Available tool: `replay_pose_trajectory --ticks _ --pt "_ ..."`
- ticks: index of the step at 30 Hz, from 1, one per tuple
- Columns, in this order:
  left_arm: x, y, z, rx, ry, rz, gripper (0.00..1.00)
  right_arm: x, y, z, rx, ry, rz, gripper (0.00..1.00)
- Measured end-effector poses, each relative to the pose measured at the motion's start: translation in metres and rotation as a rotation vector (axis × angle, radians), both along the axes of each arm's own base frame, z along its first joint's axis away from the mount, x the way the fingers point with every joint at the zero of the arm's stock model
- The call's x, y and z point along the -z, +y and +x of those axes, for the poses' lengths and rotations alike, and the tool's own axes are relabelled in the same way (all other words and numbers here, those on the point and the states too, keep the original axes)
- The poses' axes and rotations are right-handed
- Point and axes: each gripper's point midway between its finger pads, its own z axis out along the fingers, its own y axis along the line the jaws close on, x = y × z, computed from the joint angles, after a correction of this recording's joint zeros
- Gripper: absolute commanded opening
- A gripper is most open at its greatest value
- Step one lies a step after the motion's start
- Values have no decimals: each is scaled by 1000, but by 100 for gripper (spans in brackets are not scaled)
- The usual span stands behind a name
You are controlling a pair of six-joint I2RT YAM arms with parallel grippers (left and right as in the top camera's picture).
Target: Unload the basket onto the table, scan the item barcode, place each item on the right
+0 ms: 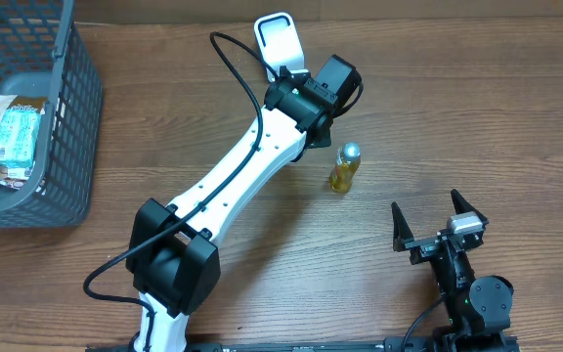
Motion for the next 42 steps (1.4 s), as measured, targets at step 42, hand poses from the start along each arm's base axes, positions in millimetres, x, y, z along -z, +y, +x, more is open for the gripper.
replay_pose_trajectory --ticks 42 --pt "61 -5 12 117 45 -117 27 0 0 0 0 0 0 100"
